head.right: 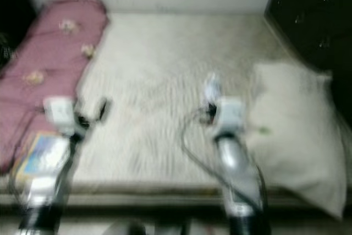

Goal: Clean up the room

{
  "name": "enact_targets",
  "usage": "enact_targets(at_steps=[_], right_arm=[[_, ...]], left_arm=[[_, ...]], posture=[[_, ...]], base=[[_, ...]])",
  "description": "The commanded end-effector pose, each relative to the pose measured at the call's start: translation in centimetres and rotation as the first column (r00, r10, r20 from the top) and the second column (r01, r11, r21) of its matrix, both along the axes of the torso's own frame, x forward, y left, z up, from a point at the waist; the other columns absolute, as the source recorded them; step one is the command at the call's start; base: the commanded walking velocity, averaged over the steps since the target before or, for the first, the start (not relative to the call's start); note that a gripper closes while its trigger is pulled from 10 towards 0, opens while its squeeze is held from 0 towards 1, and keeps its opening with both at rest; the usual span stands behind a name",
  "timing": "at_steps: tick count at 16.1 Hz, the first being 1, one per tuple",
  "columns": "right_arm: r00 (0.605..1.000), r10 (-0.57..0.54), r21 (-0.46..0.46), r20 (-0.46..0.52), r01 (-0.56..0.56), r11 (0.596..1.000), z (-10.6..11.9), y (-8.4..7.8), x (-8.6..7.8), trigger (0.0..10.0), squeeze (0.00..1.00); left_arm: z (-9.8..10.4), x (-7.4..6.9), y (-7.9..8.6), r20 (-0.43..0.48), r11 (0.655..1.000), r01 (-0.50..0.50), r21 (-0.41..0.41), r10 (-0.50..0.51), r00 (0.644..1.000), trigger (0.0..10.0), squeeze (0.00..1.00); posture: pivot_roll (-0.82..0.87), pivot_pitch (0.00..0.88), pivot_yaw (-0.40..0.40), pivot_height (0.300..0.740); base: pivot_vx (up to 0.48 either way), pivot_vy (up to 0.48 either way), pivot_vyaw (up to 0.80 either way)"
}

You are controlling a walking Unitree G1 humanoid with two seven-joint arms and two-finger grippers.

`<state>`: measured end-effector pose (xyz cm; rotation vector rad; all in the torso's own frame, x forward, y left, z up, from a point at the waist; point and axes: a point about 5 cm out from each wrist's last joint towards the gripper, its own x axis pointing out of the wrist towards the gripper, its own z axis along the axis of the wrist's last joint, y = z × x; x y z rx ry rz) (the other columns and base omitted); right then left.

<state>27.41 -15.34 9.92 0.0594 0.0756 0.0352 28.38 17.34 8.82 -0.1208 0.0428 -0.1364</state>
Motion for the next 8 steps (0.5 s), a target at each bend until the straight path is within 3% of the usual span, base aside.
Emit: enact_targets(at_steps=[1,8], right_arm=[[0.999,0.010,0.008,0.030,-0.010,1.000,0.73,0.54,0.23,10.0,0.00],[1.000,0.014,0.006,0.023,-0.015,1.000,0.60,0.57,0.14,10.0,0.00]], left_arm=[[0.33,0.09,0.82,0.006,1.000,-0.019,0.021,0.019,1.000,10.0,0.00],[0.29,0.02,0.68,0.005,1.000,-0.010,0.019,0.010,1.000,10.0,0.00]], posture=[[-0.03,0.000,0.020,0.740],[-0.03,0.000,0.018,0.740]], base=[[0.000,0.480,0.00],[0.000,0.480,0.00]])
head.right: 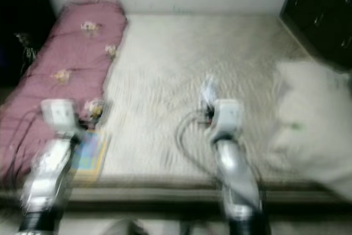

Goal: Clean up the room

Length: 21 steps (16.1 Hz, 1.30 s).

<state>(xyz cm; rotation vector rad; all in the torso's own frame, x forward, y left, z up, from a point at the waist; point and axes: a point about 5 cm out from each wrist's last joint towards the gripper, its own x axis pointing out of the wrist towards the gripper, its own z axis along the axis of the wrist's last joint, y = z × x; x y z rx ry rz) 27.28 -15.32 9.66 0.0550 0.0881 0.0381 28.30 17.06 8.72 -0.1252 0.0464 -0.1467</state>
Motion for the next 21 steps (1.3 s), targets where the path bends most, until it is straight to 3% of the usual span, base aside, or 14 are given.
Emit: enact_targets(at_steps=[1,21], right_arm=[[0.999,0.013,0.010,0.034,-0.013,1.000,0.82,0.59,0.28,10.0,0.00],[1.000,0.024,-0.005,0.019,-0.024,1.000,0.61,0.70,0.42,10.0,0.00]], left_arm=[[0.38,0.09,0.96,0.007,1.000,-0.020,0.024,0.020,1.000,10.0,0.00],[0.39,0.21,0.63,0.009,1.000,-0.012,0.017,0.012,1.000,10.0,0.00]], posture=[[-0.03,0.000,0.018,0.740],[-0.04,0.000,0.016,0.740]], base=[[0.000,0.480,0.00],[0.000,0.480,0.00]])
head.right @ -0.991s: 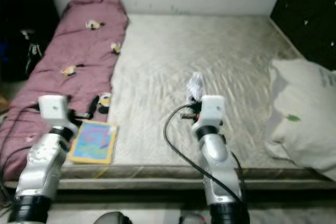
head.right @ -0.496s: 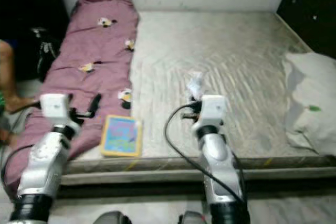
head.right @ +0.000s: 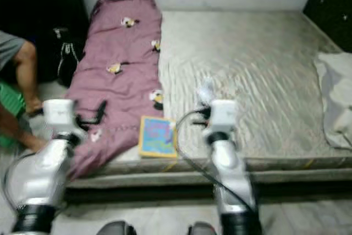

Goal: Clean up the room

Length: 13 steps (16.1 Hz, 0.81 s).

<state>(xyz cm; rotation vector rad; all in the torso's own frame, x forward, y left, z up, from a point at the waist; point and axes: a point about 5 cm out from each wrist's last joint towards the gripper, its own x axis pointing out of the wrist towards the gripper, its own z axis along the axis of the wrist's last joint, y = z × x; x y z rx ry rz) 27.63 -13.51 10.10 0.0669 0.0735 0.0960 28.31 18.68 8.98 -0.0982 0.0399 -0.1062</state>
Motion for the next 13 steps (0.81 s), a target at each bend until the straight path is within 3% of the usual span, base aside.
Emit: enact_targets(at_steps=[1,12,13], right_arm=[[0.999,-0.033,-0.020,0.004,0.033,0.999,0.17,-1.12,0.08,10.0,0.00],[0.999,-0.031,-0.008,0.013,0.031,0.999,0.28,-1.15,0.17,10.0,0.00],[0.999,-0.029,-0.013,0.014,0.030,0.999,0.29,-1.15,0.15,10.0,0.00]], left_arm=[[0.12,0.20,-1.00,0.003,1.000,0.028,-0.010,-0.028,1.000,10.0,0.00],[0.14,0.29,-1.09,0.001,1.000,0.027,-0.012,-0.027,1.000,10.0,0.00],[0.19,0.29,-1.10,0.007,1.000,0.031,-0.001,-0.031,1.000,10.0,0.00]], posture=[[-0.04,0.000,0.016,0.740],[-0.04,0.000,0.016,0.740],[-0.04,0.000,0.015,0.740]], base=[[0.000,0.480,0.00],[0.000,0.480,0.00],[0.000,0.000,0.00]])
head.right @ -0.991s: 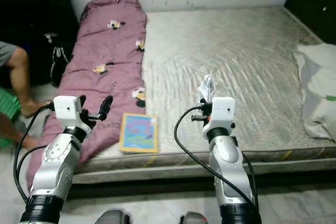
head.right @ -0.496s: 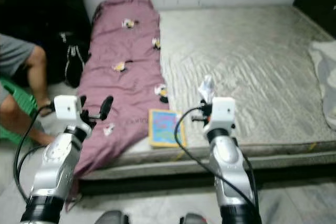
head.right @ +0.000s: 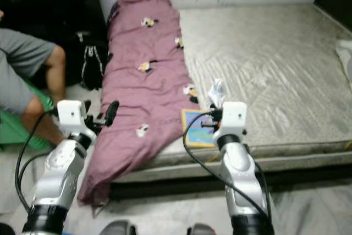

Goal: Clean up the room

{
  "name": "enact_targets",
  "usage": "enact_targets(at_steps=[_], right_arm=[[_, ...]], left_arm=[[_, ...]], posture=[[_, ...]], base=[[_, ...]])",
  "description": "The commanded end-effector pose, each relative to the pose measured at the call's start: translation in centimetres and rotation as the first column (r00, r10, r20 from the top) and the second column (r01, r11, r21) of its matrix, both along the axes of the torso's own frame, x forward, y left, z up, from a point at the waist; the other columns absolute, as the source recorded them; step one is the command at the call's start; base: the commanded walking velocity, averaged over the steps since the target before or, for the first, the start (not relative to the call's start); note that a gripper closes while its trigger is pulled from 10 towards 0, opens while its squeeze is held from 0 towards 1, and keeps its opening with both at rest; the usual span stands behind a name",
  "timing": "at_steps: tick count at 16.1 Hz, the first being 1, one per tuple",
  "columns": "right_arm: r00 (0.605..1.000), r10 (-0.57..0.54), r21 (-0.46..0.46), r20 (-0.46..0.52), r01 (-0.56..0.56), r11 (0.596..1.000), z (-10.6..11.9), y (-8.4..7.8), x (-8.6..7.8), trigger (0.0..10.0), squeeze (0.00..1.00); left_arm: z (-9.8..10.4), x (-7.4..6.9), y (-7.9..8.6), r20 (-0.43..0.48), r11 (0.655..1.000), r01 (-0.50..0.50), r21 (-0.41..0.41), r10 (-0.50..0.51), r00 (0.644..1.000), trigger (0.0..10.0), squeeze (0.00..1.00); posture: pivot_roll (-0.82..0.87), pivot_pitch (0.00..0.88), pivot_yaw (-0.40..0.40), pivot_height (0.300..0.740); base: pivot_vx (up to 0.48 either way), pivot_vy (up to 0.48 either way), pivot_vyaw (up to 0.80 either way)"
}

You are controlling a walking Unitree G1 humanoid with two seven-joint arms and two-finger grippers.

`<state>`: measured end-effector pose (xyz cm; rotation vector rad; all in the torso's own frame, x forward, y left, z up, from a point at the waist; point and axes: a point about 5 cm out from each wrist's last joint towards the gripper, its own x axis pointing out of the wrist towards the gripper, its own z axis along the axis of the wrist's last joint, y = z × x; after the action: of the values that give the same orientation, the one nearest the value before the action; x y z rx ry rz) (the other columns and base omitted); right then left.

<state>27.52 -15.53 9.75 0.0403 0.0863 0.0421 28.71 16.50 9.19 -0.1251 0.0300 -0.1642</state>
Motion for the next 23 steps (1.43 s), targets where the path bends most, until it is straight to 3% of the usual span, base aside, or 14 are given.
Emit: enact_targets(at_steps=[1,6,23], right_arm=[[0.999,0.025,0.013,0.027,-0.026,1.000,0.63,0.90,0.25,10.0,0.00],[0.999,0.038,0.000,0.030,-0.038,0.999,0.65,0.98,0.22,10.0,0.00],[0.998,0.047,-0.017,0.038,-0.046,0.999,0.73,1.11,0.28,10.0,0.00]], left_arm=[[-0.01,-0.15,1.08,0.000,0.999,-0.027,0.027,0.027,1.000,10.0,0.00],[0.07,-0.20,0.93,0.012,0.999,-0.023,0.030,0.023,1.000,10.0,0.00],[0.01,-0.22,1.08,0.012,0.998,-0.031,0.050,0.031,0.999,10.0,0.00]], posture=[[-0.04,0.000,0.016,0.740],[-0.04,0.000,0.015,0.740],[-0.04,0.000,0.011,0.740]], base=[[0.000,0.000,0.00],[0.000,0.000,0.00],[0.000,0.000,0.80]])
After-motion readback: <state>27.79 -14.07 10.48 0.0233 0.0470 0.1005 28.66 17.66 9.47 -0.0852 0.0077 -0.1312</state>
